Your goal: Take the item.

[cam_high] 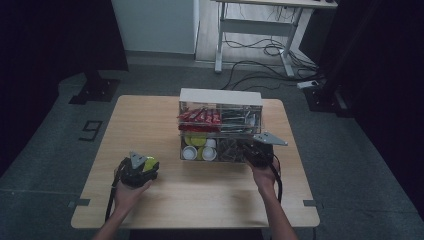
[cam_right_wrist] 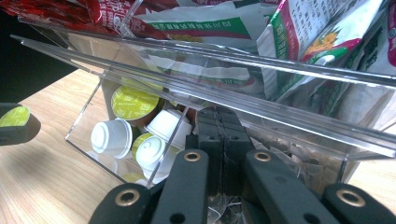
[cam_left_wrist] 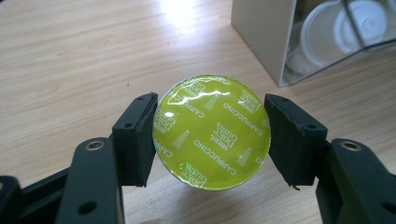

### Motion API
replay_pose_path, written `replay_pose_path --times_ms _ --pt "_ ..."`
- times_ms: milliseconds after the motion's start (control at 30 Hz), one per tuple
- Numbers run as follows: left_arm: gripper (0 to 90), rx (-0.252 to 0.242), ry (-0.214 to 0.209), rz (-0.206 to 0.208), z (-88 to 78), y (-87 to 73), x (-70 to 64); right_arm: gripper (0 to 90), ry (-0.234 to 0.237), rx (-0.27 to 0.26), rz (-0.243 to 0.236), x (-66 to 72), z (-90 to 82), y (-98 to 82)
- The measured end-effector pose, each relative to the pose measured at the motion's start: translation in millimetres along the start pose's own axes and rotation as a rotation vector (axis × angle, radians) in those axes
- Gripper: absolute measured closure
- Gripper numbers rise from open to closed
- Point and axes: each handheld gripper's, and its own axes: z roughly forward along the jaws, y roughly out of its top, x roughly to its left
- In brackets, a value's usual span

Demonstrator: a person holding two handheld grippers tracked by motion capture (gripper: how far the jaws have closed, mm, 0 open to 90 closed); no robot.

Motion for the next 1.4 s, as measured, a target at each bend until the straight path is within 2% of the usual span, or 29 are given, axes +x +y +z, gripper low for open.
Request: replay_pose_path --times_ms 467,733,1400 --pt "38.1 0.072 0.015 -0.007 12.7 -19.1 5.6 88.7 -0.001 0.002 0.002 -0.4 0.5 -0.2" --pt "38.0 0.096 0.021 -0.001 17.7 -22.4 4.4 88.6 -0.001 0.002 0.002 -0.5 0.5 -0.4" --pt "36.3 0.115 0.021 -0.015 19.2 -24.0 7.3 88.6 -0.001 0.002 0.002 -0.9 1.3 -0.9"
